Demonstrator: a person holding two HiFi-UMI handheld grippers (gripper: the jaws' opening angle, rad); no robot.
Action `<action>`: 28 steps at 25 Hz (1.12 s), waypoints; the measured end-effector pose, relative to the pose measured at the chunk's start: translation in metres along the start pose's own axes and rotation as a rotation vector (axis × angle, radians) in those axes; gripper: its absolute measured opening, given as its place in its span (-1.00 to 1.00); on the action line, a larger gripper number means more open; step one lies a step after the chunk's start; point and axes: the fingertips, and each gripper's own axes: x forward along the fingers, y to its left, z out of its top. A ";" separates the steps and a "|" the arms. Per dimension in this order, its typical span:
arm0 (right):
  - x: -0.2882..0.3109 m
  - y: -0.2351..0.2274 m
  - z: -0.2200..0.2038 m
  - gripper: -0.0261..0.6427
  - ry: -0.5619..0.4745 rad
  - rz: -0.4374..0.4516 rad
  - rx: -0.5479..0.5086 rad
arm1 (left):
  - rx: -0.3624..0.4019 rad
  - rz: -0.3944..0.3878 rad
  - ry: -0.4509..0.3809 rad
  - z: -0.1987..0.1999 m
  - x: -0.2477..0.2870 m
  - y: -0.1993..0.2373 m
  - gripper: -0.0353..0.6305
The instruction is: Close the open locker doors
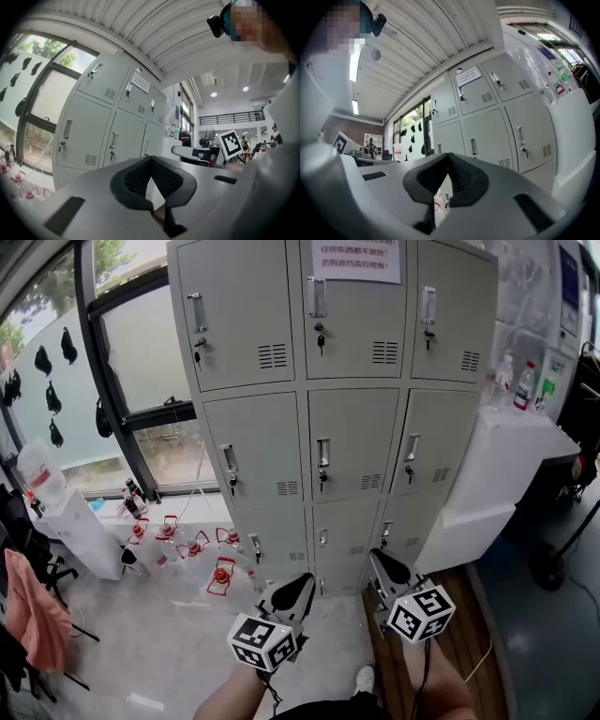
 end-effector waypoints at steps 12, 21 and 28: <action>-0.109 0.027 -0.011 -0.91 0.033 -0.206 -0.041 | -0.033 -0.162 0.015 -0.016 -0.041 -0.062 -0.85; -0.152 0.014 0.008 -0.91 0.022 -0.198 -0.068 | -0.022 -0.143 0.002 -0.014 -0.035 -0.105 -0.85; -0.183 -0.012 0.017 -0.91 0.022 -0.124 -0.059 | 0.002 -0.083 0.014 -0.016 -0.021 -0.150 -0.85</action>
